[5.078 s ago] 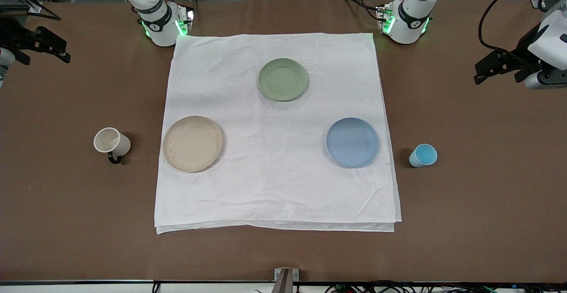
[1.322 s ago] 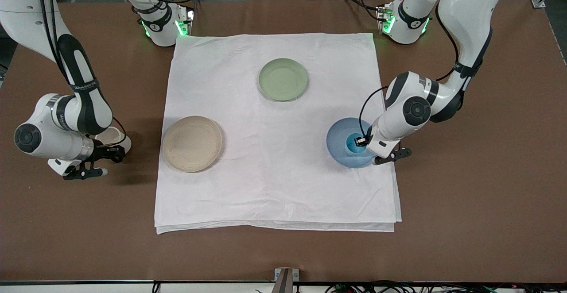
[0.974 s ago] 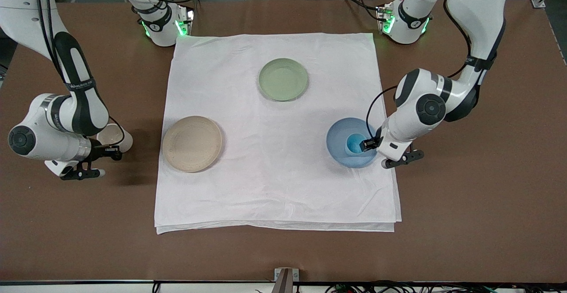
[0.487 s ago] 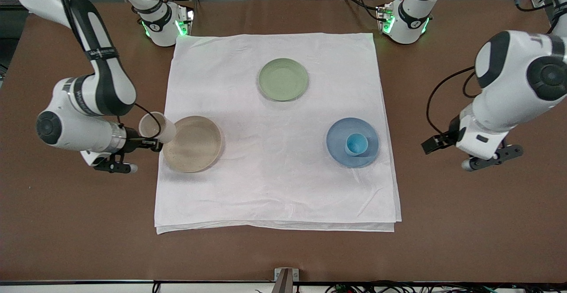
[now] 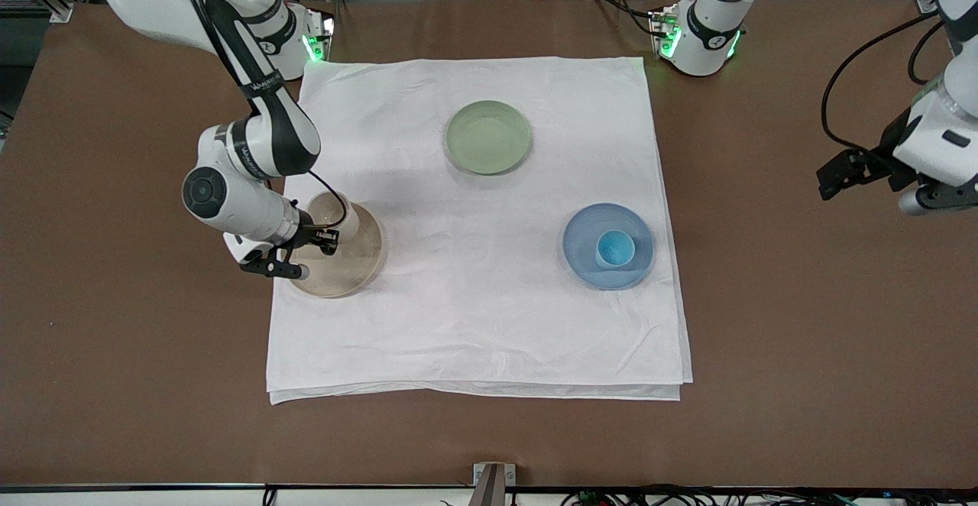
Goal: Place blue cup in blue plate and white mug in gray plate
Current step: 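Lower the white mug onto the beige plate while the left gripper withdraws, then open the right gripper and draw it back from the mug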
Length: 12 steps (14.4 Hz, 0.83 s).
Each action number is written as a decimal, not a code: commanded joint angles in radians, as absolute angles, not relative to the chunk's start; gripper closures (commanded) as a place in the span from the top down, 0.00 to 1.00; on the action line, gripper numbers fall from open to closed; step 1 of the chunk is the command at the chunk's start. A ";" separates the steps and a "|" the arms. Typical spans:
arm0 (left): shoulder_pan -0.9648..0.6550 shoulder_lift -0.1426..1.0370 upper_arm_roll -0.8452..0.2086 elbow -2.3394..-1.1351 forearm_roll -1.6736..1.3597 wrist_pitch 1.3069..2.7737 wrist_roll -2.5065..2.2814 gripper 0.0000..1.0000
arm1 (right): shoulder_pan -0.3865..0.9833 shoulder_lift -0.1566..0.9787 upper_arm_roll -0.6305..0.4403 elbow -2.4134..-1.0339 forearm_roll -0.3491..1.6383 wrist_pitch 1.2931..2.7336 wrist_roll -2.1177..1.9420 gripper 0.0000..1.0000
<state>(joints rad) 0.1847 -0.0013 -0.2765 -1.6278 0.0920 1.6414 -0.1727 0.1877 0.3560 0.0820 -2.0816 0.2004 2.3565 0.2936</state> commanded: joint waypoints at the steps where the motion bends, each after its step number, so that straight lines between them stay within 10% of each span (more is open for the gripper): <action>1: 0.034 -0.075 -0.123 -1.652 0.051 1.565 -0.147 1.00 | 0.190 0.350 0.077 -2.092 0.224 2.373 0.291 1.00; 4: 0.026 -0.126 -0.113 -1.690 0.003 1.557 -0.146 1.00 | 0.176 0.344 0.071 -2.030 0.219 2.315 0.278 1.00; 12: 0.020 -0.129 -0.137 -1.697 -0.038 1.559 -0.141 1.00 | -0.058 0.331 0.049 -1.505 0.046 1.630 -0.034 1.00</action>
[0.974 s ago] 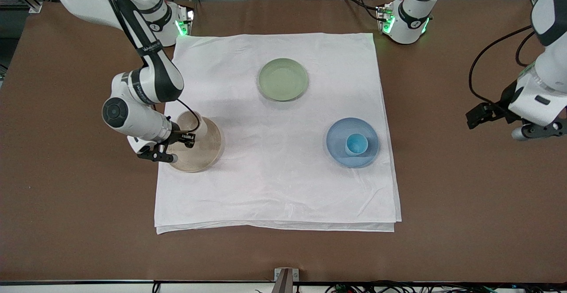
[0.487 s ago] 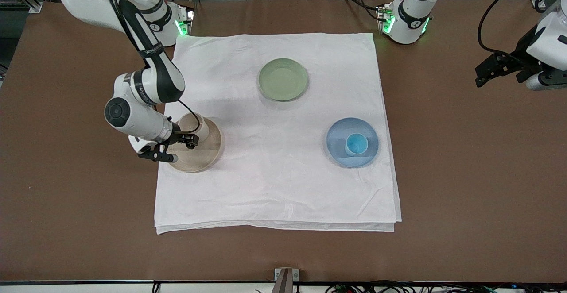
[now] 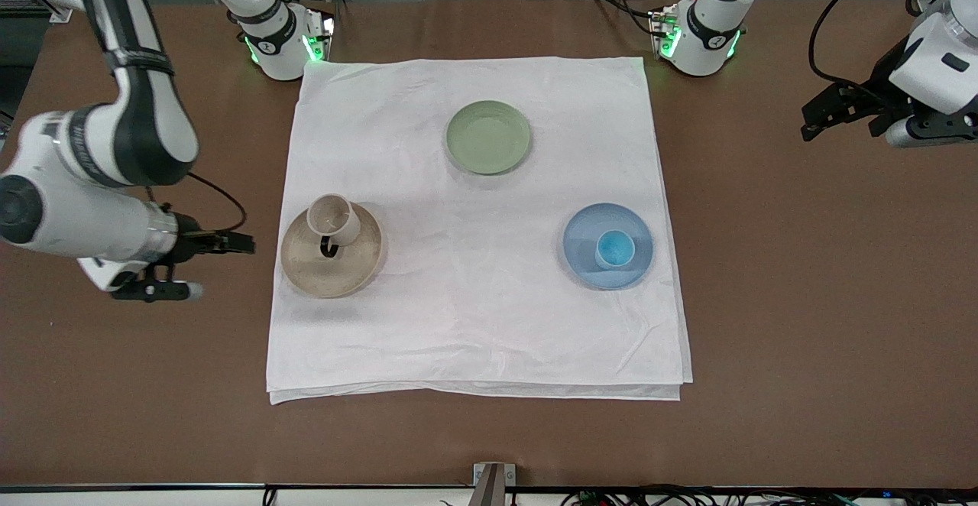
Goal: Place blue cup in blue plate and white mug in gray plate
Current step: 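Open the right gripper and draw it back from the mug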
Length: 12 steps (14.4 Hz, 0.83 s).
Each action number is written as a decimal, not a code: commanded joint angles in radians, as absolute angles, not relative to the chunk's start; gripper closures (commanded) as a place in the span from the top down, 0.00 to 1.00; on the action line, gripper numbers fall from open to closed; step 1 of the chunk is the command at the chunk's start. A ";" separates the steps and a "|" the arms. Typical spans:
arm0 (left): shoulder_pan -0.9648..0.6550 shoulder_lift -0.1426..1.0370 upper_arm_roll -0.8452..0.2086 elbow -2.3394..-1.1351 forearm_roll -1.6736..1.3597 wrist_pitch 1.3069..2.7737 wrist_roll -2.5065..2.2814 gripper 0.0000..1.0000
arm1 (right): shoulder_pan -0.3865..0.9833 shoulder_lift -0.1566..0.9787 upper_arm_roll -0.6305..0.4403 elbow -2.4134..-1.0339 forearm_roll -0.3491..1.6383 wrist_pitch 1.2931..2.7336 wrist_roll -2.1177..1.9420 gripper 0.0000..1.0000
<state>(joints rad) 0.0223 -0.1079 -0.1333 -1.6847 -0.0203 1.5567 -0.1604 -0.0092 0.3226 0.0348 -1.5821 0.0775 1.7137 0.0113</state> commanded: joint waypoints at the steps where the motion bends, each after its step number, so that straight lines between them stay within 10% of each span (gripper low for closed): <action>1: 0.020 -0.127 -0.137 -1.697 -0.038 1.559 -0.141 1.00 | -0.078 0.328 0.048 -1.474 0.019 1.576 -0.032 1.00; 12: 0.028 -0.140 -0.135 -1.700 -0.032 1.557 -0.084 1.00 | -0.090 0.319 0.060 -1.345 0.017 1.433 -0.015 1.00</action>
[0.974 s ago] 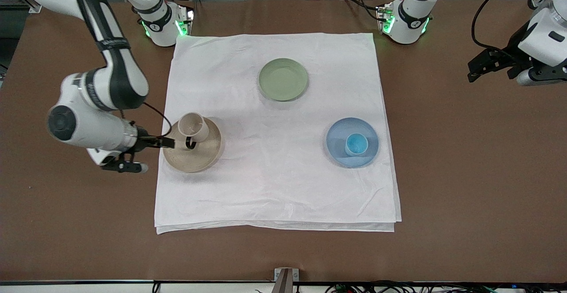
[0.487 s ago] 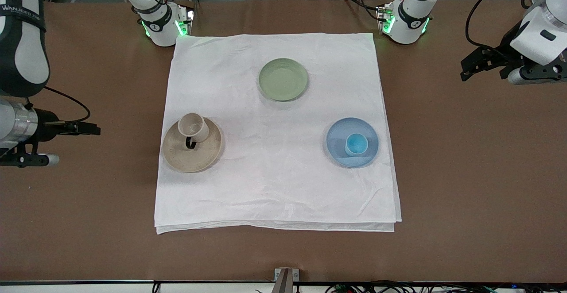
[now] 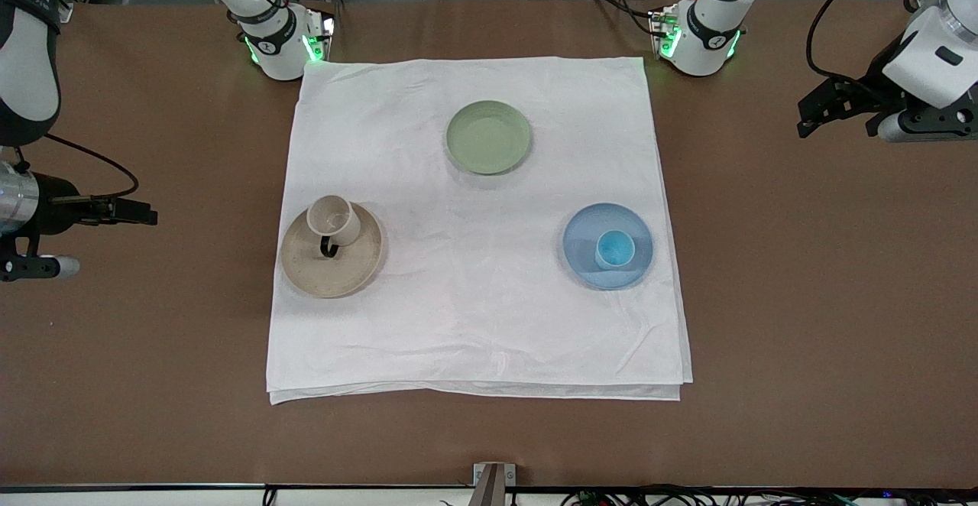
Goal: Place blue cup in blue plate and white mug in gray plate
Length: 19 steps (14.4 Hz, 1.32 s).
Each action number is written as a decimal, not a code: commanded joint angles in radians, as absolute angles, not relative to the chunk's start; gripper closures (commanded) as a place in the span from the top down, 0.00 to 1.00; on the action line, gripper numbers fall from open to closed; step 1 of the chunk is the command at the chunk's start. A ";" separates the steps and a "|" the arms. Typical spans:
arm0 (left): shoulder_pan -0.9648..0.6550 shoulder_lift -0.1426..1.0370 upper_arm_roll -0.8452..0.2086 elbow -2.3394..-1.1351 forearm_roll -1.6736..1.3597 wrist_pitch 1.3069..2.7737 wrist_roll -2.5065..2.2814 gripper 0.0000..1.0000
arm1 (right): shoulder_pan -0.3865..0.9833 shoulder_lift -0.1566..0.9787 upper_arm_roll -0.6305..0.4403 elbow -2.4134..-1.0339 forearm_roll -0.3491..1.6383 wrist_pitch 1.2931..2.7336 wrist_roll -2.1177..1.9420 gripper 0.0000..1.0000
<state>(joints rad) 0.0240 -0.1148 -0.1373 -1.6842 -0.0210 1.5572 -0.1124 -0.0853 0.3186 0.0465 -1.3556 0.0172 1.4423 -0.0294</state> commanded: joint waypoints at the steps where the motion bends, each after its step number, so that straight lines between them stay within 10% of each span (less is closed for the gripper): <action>1: 0.029 -0.140 -0.135 -1.701 -0.031 1.557 -0.084 1.00 | -0.081 0.307 0.061 -1.348 0.006 1.427 -0.014 1.00; 19: 0.031 -0.121 -0.127 -1.669 -0.021 1.543 -0.084 1.00 | 0.031 -0.120 -0.037 -1.675 -0.008 1.437 -0.012 1.00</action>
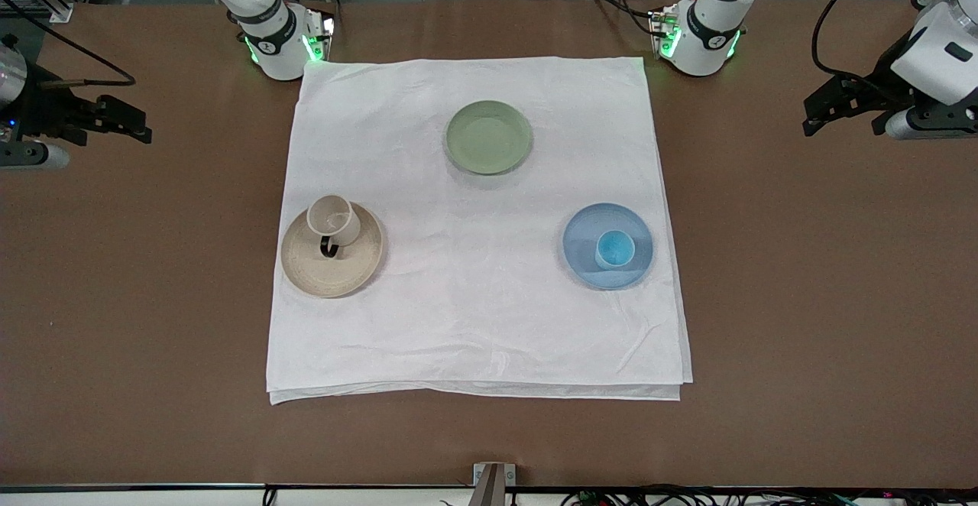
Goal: Place blue cup in blue plate and white mug in gray plate
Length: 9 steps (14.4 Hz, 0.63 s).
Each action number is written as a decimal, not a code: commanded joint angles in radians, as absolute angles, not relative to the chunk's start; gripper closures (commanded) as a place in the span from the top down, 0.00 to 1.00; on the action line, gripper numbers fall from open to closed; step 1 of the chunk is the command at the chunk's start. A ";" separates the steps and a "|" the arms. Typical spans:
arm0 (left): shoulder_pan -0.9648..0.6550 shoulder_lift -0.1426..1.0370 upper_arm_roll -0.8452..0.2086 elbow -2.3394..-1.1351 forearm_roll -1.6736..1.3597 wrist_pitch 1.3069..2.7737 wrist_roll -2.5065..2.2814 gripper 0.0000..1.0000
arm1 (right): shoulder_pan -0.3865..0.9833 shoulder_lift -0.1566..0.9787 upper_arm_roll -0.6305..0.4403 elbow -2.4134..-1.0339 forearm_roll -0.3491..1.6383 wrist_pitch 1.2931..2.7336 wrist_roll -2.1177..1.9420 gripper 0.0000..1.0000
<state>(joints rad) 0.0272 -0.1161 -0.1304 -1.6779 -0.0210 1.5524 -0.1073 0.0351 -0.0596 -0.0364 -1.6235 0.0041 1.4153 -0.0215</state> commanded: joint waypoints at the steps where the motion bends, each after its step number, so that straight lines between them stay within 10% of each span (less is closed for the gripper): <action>1: 0.031 -0.121 -0.126 -1.666 -0.021 1.543 -0.078 1.00 | 0.031 -0.120 -0.037 -1.674 -0.006 1.442 -0.014 1.00; 9: 0.031 -0.121 -0.127 -1.663 -0.020 1.520 -0.071 1.00 | 0.032 -0.124 -0.037 -1.667 0.003 1.485 -0.020 1.00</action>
